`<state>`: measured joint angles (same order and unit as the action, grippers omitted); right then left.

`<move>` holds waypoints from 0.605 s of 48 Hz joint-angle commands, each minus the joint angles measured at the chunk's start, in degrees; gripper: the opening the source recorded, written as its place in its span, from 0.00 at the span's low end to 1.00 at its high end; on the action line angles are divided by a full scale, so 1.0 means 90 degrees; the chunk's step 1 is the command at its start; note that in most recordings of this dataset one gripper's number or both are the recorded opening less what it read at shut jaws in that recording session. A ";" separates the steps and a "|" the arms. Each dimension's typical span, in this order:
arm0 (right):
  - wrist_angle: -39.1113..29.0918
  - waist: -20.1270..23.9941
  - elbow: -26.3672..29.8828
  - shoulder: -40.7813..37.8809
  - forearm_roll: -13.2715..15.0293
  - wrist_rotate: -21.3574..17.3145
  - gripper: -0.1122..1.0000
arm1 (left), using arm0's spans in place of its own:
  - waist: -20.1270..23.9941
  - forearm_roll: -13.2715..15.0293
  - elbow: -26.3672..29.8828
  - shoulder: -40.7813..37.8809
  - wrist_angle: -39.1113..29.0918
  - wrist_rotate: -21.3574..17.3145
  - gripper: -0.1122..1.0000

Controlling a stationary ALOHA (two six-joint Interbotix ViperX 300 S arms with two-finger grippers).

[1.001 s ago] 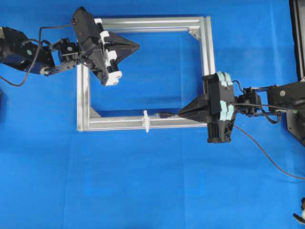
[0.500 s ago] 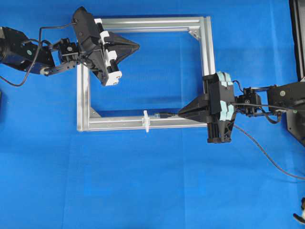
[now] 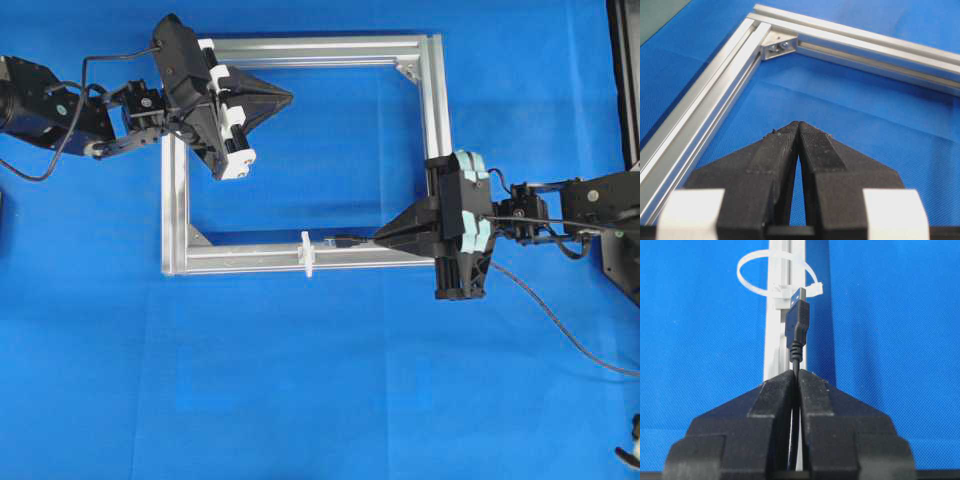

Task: Insert the wire through the string loop located in the center.
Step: 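Align the USB plug tip with the zip-tie loop opening, then push the USB plug leftward through the zip-tie loop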

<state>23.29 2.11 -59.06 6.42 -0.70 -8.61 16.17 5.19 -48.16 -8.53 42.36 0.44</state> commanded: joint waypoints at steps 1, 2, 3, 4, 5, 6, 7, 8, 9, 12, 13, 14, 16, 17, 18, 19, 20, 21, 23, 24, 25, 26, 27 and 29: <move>0.0059 0.0000 0.0049 0.0088 -0.0010 0.0010 0.08 | 0.0000 -0.0020 0.0039 0.0215 0.0029 -0.0010 0.10; 0.0059 0.0000 0.0049 0.0088 -0.0010 0.0010 0.08 | -0.0010 -0.0020 0.0049 0.0225 0.0029 -0.0010 0.10; 0.0059 0.0000 0.0049 0.0088 -0.0010 0.0010 0.08 | -0.0010 -0.0020 0.0039 0.0225 0.0029 -0.0010 0.10; 0.0059 0.0000 0.0049 0.0088 -0.0010 0.0010 0.08 | -0.0010 -0.0020 0.0049 0.0225 0.0029 -0.0010 0.10; 0.0059 0.0000 0.0049 0.0088 -0.0010 0.0010 0.08 | 0.0000 -0.0020 0.0049 0.0225 0.0029 -0.0010 0.10; 0.0059 0.0000 0.0049 0.0088 -0.0010 0.0010 0.08 | 0.0000 -0.0020 0.0049 0.0225 0.0029 -0.0010 0.10; 0.0059 -0.0010 0.0049 0.0088 -0.0010 0.0010 0.08 | -0.0010 -0.0020 0.0049 0.0215 0.0029 -0.0010 0.10; 0.0059 0.0000 0.0049 0.0088 0.0000 0.0010 0.08 | 0.0000 -0.0020 0.0049 0.0225 0.0029 -0.0010 0.10; 0.0059 0.0000 0.0049 0.0088 -0.0010 0.0010 0.08 | -0.0010 -0.0020 0.0049 0.0225 0.0029 -0.0010 0.10; 0.0059 0.0000 0.0059 0.0088 -0.0010 0.0010 0.08 | -0.0010 -0.0020 0.0049 0.0215 0.0029 -0.0010 0.10; 0.0059 -0.0010 0.0059 0.0088 -0.0010 0.0010 0.08 | -0.0010 -0.0020 0.0049 0.0225 0.0029 -0.0010 0.10; 0.0059 0.0000 0.0059 0.0078 -0.0010 0.0010 0.08 | 0.0000 -0.0020 0.0049 0.0215 0.0029 -0.0010 0.10; 0.0059 0.0000 0.0068 0.0068 -0.0010 0.0010 0.08 | 0.0000 -0.0020 0.0049 0.0215 0.0029 -0.0010 0.10; 0.0059 0.0000 0.0078 0.0059 -0.0010 0.0010 0.08 | 0.0000 -0.0020 0.0049 0.0225 0.0029 -0.0010 0.10; 0.0059 0.0010 0.0088 0.0049 -0.0010 0.0010 0.08 | 0.0000 -0.0020 0.0049 0.0225 0.0029 -0.0010 0.10; 0.0059 0.0010 0.0107 0.0029 -0.0010 0.0010 0.08 | 0.0000 -0.0029 0.0049 0.0225 0.0029 -0.0010 0.10; 0.0059 0.0020 0.0127 0.0020 -0.0010 0.0010 0.08 | 0.0000 -0.0020 0.0039 0.0225 0.0029 -0.0010 0.10; 0.0059 0.0020 0.0137 0.0000 0.0000 0.0010 0.08 | 0.0000 -0.0020 0.0049 0.0225 0.0029 -0.0010 0.10; 0.0059 0.0039 0.0186 -0.0039 0.0000 0.0010 0.08 | 0.0000 -0.0020 0.0039 0.0225 0.0029 -0.0010 0.10; 0.0059 0.0039 0.0205 -0.0059 0.0000 0.0010 0.08 | -0.0010 -0.0020 0.0049 0.0225 0.0029 -0.0010 0.10; 0.0059 0.0049 0.0225 -0.0098 0.0000 0.0010 0.08 | 0.0000 -0.0020 0.0049 0.0225 0.0029 -0.0010 0.10; 0.0059 0.0049 0.0254 -0.0127 0.0000 0.0010 0.08 | 0.0000 -0.0020 0.0049 0.0225 0.0029 -0.0010 0.10; 0.0059 0.0059 0.0283 -0.0156 0.0000 0.0010 0.08 | 0.0000 -0.0020 0.0049 0.0225 0.0029 -0.0010 0.10; 0.0059 0.0068 0.0342 -0.0225 0.0000 0.0010 0.08 | 0.0000 -0.0020 0.0049 0.0225 0.0029 -0.0010 0.10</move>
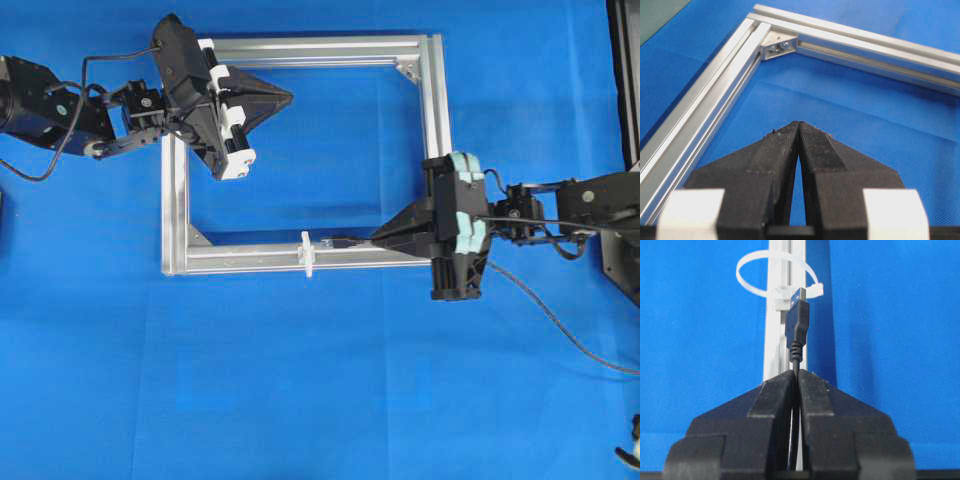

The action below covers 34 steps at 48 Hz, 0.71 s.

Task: Insert the wire through the string loop located in the center.
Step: 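Push the USB plug leftward through the zip-tie loop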

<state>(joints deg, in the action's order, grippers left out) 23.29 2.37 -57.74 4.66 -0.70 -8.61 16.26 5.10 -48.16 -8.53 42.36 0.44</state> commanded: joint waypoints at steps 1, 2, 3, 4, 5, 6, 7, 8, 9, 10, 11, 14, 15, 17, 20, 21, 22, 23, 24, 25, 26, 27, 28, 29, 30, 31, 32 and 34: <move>0.0059 0.0049 0.0234 -0.0068 0.0010 0.0010 0.08 | -0.0020 -0.0010 0.0049 0.0225 0.0029 -0.0010 0.10; 0.0059 0.0049 0.0264 -0.0107 0.0000 0.0010 0.08 | -0.0010 -0.0010 0.0049 0.0215 0.0029 -0.0010 0.10; 0.0059 0.0049 0.0303 -0.0146 0.0000 0.0010 0.08 | -0.0010 -0.0010 0.0049 0.0225 0.0029 -0.0020 0.10; 0.0059 0.0049 0.0361 -0.0215 0.0000 0.0010 0.08 | -0.0020 -0.0010 0.0049 0.0215 0.0029 -0.0020 0.10; 0.0059 0.0059 0.0400 -0.0254 0.0010 0.0010 0.08 | -0.0020 -0.0010 0.0049 0.0215 0.0029 -0.0020 0.10; 0.0059 0.0059 0.0449 -0.0293 0.0010 0.0010 0.08 | -0.0010 -0.0010 0.0049 0.0225 0.0029 -0.0020 0.10; 0.0059 0.0068 0.0488 -0.0332 0.0010 0.0010 0.08 | -0.0020 -0.0010 0.0049 0.0225 0.0029 -0.0020 0.10; 0.0059 0.0068 0.0527 -0.0371 0.0010 0.0010 0.08 | -0.0010 -0.0010 0.0049 0.0215 0.0029 -0.0029 0.10; 0.0068 0.0059 0.0576 -0.0410 0.0010 0.0010 0.08 | -0.0020 -0.0010 0.0039 0.0225 0.0029 -0.0029 0.10; 0.0059 0.0059 0.0615 -0.0439 0.0010 0.0010 0.08 | -0.0010 -0.0010 0.0039 0.0225 0.0029 -0.0029 0.10; 0.0059 0.0059 0.0654 -0.0479 0.0010 0.0010 0.08 | -0.0010 -0.0010 0.0039 0.0225 0.0029 -0.0029 0.10; 0.0059 0.0059 0.0771 -0.0586 0.0010 0.0029 0.08 | -0.0010 -0.0010 0.0039 0.0225 0.0029 -0.0029 0.10; 0.0059 0.0059 0.0811 -0.0615 0.0020 0.0029 0.08 | -0.0010 -0.0010 0.0039 0.0225 0.0029 -0.0029 0.10; 0.0059 0.0059 0.0889 -0.0674 0.0020 0.0029 0.08 | -0.0020 -0.0010 0.0039 0.0225 0.0029 -0.0029 0.10; 0.0059 0.0059 0.1016 -0.0762 0.0020 0.0039 0.08 | -0.0010 -0.0010 0.0039 0.0225 0.0029 -0.0029 0.10; 0.0068 0.0068 0.1045 -0.0791 0.0020 0.0039 0.08 | -0.0020 -0.0020 0.0039 0.0225 0.0029 -0.0029 0.10; 0.0068 0.0068 0.1084 -0.0820 0.0020 0.0039 0.08 | -0.0010 -0.0010 0.0039 0.0225 0.0029 -0.0039 0.10; 0.0068 0.0068 0.1104 -0.0840 0.0020 0.0039 0.08 | -0.0020 -0.0010 0.0039 0.0225 0.0029 -0.0039 0.10; 0.0078 0.0059 0.1143 -0.0869 0.0020 0.0039 0.08 | -0.0010 -0.0010 0.0029 0.0225 0.0029 -0.0039 0.10; 0.0078 0.0059 0.1162 -0.0889 0.0020 0.0039 0.08 | -0.0010 -0.0020 0.0039 0.0225 0.0029 -0.0039 0.10; 0.0088 0.0068 0.1191 -0.0918 0.0010 0.0039 0.08 | -0.0010 -0.0010 0.0039 0.0225 0.0029 -0.0039 0.10; 0.0098 0.0059 0.1221 -0.0947 0.0020 0.0039 0.08 | -0.0020 -0.0010 0.0029 0.0225 0.0029 -0.0039 0.10; 0.0107 0.0068 0.1250 -0.0977 0.0010 0.0039 0.08 | -0.0020 -0.0010 0.0039 0.0225 0.0029 -0.0039 0.10; 0.0117 0.0059 0.1289 -0.1006 0.0020 0.0039 0.08 | -0.0010 -0.0010 0.0029 0.0225 0.0029 -0.0039 0.10; 0.0127 0.0059 0.1318 -0.1045 0.0010 0.0039 0.08 | -0.0010 -0.0010 0.0039 0.0225 0.0029 -0.0049 0.10; 0.0137 0.0059 0.1348 -0.1064 0.0020 0.0039 0.08 | -0.0010 -0.0010 0.0039 0.0225 0.0029 -0.0049 0.10; 0.0127 0.0059 0.1367 -0.1094 0.0020 0.0039 0.08 | -0.0010 -0.0020 0.0039 0.0225 0.0029 -0.0049 0.10; 0.0137 0.0059 0.1416 -0.1123 0.0020 0.0039 0.08 | -0.0010 -0.0010 0.0039 0.0225 0.0029 -0.0049 0.10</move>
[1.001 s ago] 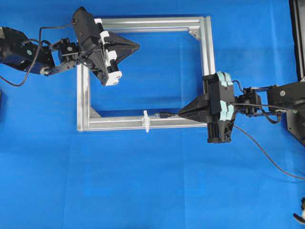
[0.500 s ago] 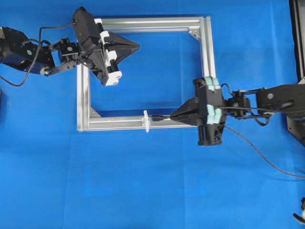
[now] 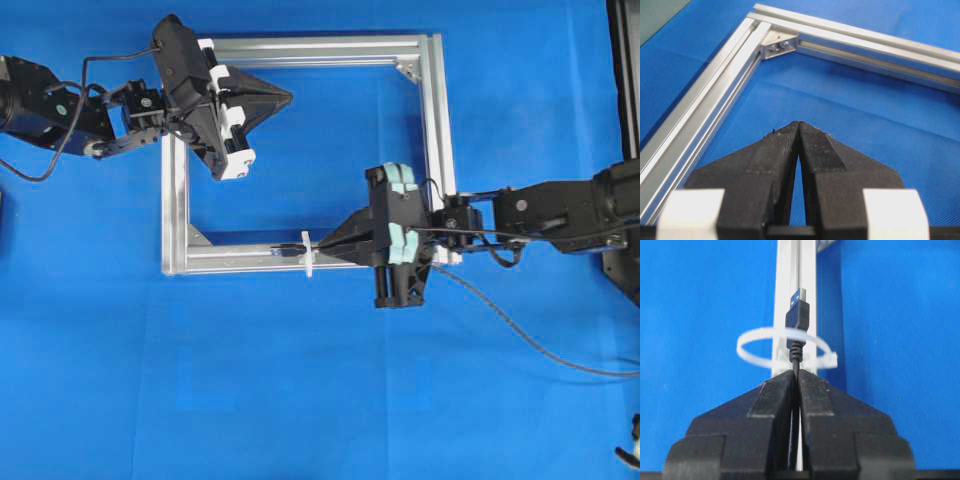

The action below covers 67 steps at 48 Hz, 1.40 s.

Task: Insert the wire through the string loop located in the center.
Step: 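Push the USB plug leftward through the zip-tie loop, then move the open left gripper to the plug emerging from the loop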

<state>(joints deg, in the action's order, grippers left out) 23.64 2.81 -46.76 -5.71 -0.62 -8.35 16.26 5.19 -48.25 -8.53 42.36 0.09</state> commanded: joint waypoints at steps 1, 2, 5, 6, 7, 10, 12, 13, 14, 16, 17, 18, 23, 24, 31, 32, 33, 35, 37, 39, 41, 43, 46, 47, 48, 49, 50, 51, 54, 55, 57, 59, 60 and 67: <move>0.0088 0.0010 0.0215 0.0010 0.0010 0.0010 0.08 | -0.0010 -0.0020 0.0039 0.0225 0.0029 -0.0010 0.10; 0.0098 0.0010 0.0225 -0.0010 0.0010 0.0010 0.08 | -0.0020 -0.0020 0.0039 0.0225 0.0029 -0.0010 0.10; 0.0088 0.0010 0.0264 -0.0039 0.0010 0.0010 0.08 | -0.0010 -0.0029 0.0039 0.0225 0.0029 -0.0010 0.10; 0.0088 0.0010 0.0283 -0.0059 0.0000 0.0010 0.08 | -0.0010 -0.0029 0.0029 0.0225 0.0029 -0.0010 0.10; 0.0088 0.0010 0.0283 -0.0068 0.0010 0.0010 0.08 | -0.0010 -0.0029 0.0029 0.0225 0.0029 -0.0010 0.10; 0.0098 0.0010 0.0313 -0.0078 0.0010 0.0010 0.08 | -0.0010 -0.0029 0.0029 0.0225 0.0029 -0.0010 0.10; 0.0088 0.0010 0.0322 -0.0088 0.0010 0.0010 0.08 | -0.0010 -0.0029 0.0029 0.0225 0.0029 -0.0010 0.10; 0.0098 0.0020 0.0332 -0.0088 0.0010 0.0010 0.08 | -0.0010 -0.0029 0.0029 0.0225 0.0029 -0.0010 0.10; 0.0088 0.0010 0.0332 -0.0088 0.0010 0.0010 0.08 | -0.0010 -0.0029 0.0029 0.0225 0.0029 -0.0010 0.10; 0.0098 0.0020 0.0342 -0.0098 0.0010 0.0010 0.08 | -0.0010 -0.0029 0.0029 0.0225 0.0029 -0.0010 0.10; 0.0088 0.0010 0.0342 -0.0098 0.0010 0.0010 0.08 | -0.0010 -0.0029 0.0029 0.0225 0.0029 -0.0010 0.10; 0.0088 0.0020 0.0342 -0.0098 0.0000 0.0010 0.08 | -0.0020 -0.0029 0.0029 0.0225 0.0029 -0.0010 0.10; 0.0098 0.0020 0.0342 -0.0098 0.0010 0.0010 0.08 | -0.0020 -0.0039 0.0020 0.0225 0.0029 -0.0010 0.10; 0.0088 0.0010 0.0342 -0.0098 0.0000 0.0010 0.08 | -0.0010 -0.0029 0.0020 0.0225 0.0029 -0.0010 0.10; 0.0098 0.0010 0.0342 -0.0098 0.0000 0.0010 0.08 | -0.0020 -0.0029 0.0020 0.0234 0.0020 0.0000 0.10; 0.0098 0.0010 0.0342 -0.0098 0.0010 0.0010 0.08 | -0.0029 -0.0029 0.0010 0.0234 0.0029 0.0010 0.10; 0.0098 0.0010 0.0342 -0.0098 0.0010 0.0010 0.08 | -0.0039 -0.0029 0.0000 0.0244 0.0029 0.0010 0.10; 0.0088 0.0020 0.0342 -0.0098 0.0010 0.0010 0.08 | -0.0068 -0.0029 -0.0020 0.0244 0.0029 0.0039 0.10; 0.0088 0.0010 0.0342 -0.0098 0.0010 0.0010 0.08 | -0.0107 -0.0029 -0.0059 0.0264 0.0029 0.0068 0.10; 0.0088 0.0010 0.0332 -0.0098 0.0010 0.0020 0.08 | -0.0176 -0.0029 -0.0107 0.0293 0.0029 0.0078 0.10; 0.0098 0.0020 0.0332 -0.0098 0.0010 0.0020 0.08 | -0.0264 -0.0029 -0.0156 0.0322 0.0029 0.0078 0.10; 0.0098 0.0010 0.0332 -0.0098 0.0010 0.0020 0.08 | -0.0361 -0.0029 -0.0195 0.0361 0.0029 0.0088 0.10; 0.0088 0.0010 0.0332 -0.0098 0.0010 0.0029 0.08 | -0.0537 -0.0029 -0.0264 0.0420 0.0029 0.0098 0.10; 0.0088 0.0010 0.0332 -0.0098 0.0020 0.0029 0.08 | -0.0596 -0.0029 -0.0283 0.0449 0.0029 0.0098 0.10; 0.0098 0.0010 0.0332 -0.0098 0.0020 0.0029 0.08 | -0.0674 -0.0029 -0.0303 0.0479 0.0029 0.0098 0.10; 0.0088 0.0010 0.0342 -0.0098 0.0020 0.0039 0.08 | -0.0781 -0.0029 -0.0332 0.0508 0.0029 0.0098 0.10; 0.0088 0.0020 0.0342 -0.0098 0.0020 0.0039 0.08 | -0.0859 -0.0029 -0.0352 0.0527 0.0029 0.0098 0.10; 0.0098 0.0010 0.0342 -0.0098 0.0020 0.0039 0.08 | -0.0937 -0.0029 -0.0361 0.0547 0.0029 0.0107 0.10; 0.0088 0.0010 0.0342 -0.0098 0.0020 0.0049 0.08 | -0.1182 -0.0029 -0.0391 0.0586 0.0029 0.0107 0.10; 0.0098 0.0010 0.0342 -0.0098 0.0020 0.0049 0.08 | -0.1260 -0.0029 -0.0391 0.0605 0.0029 0.0107 0.10; 0.0088 0.0010 0.0342 -0.0098 0.0020 0.0049 0.08 | -0.1426 -0.0029 -0.0391 0.0615 0.0029 0.0107 0.10; 0.0098 0.0020 0.0342 -0.0098 0.0020 0.0049 0.08 | -0.1582 -0.0029 -0.0371 0.0625 0.0029 0.0107 0.10; 0.0098 0.0020 0.0332 -0.0098 0.0020 0.0049 0.08 | -0.1660 -0.0029 -0.0361 0.0625 0.0029 0.0107 0.10; 0.0088 0.0020 0.0332 -0.0098 0.0020 0.0049 0.08 | -0.2207 -0.0029 -0.0322 0.0615 0.0029 0.0117 0.10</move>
<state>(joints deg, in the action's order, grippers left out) 23.82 2.90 -44.65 -7.29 -0.53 -8.00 -1.23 5.10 -52.03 -4.48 42.36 0.97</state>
